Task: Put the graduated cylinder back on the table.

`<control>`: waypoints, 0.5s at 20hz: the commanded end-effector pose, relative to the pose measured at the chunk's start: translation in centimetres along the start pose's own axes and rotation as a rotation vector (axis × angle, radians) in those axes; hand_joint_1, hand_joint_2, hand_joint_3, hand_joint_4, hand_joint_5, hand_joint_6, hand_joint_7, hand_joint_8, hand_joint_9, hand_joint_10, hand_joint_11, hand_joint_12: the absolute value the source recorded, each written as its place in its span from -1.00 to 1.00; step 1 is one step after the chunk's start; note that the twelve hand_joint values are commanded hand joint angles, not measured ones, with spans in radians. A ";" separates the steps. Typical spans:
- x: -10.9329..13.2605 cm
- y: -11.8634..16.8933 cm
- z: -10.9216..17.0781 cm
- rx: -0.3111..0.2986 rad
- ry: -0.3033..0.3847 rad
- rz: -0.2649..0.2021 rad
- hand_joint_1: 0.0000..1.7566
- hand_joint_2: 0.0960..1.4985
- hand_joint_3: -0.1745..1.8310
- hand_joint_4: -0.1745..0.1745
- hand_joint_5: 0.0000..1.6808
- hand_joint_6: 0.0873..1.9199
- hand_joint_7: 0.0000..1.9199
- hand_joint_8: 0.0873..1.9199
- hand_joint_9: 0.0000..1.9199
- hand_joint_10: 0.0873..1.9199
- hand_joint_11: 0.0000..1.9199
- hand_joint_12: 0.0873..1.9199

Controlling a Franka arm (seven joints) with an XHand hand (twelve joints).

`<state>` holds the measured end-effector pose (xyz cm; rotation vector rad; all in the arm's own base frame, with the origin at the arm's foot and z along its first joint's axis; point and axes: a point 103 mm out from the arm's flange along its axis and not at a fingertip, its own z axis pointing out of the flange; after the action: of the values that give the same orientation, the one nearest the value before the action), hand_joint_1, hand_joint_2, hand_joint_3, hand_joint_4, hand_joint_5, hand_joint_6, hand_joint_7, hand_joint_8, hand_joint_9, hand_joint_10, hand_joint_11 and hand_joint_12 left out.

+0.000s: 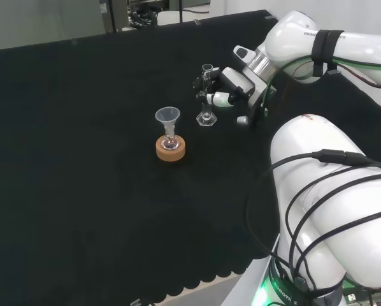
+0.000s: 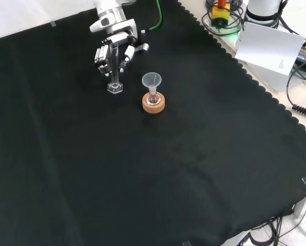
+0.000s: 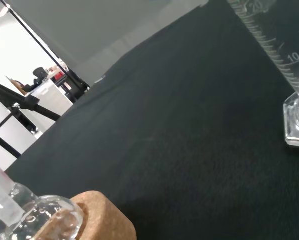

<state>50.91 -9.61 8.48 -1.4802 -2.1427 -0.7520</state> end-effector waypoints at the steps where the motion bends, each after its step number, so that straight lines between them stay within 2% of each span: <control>1: 0.0 0.3 -0.4 0.017 -0.001 0.018 0.08 0.40 -1.00 -0.22 -0.10 -0.32 -0.21 -0.44 0.20 -1.00 -0.27 0.18; 4: -0.3 0.4 -0.6 0.012 0.021 0.036 0.06 0.38 -1.00 -0.26 -0.17 -0.33 -0.25 -0.44 0.17 -1.00 -0.32 0.22; 7: -0.4 0.4 -0.6 0.015 0.015 0.038 0.05 0.36 -1.00 -0.30 -0.25 -0.34 -0.29 -0.44 0.14 -1.00 -0.37 0.24; 10: -0.4 0.6 -0.8 0.027 0.022 0.045 0.03 0.33 -1.00 -0.39 -0.40 -0.38 -0.39 -0.41 0.06 -1.00 -0.43 0.27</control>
<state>51.50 -10.13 8.82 -1.4968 -2.0991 -0.7307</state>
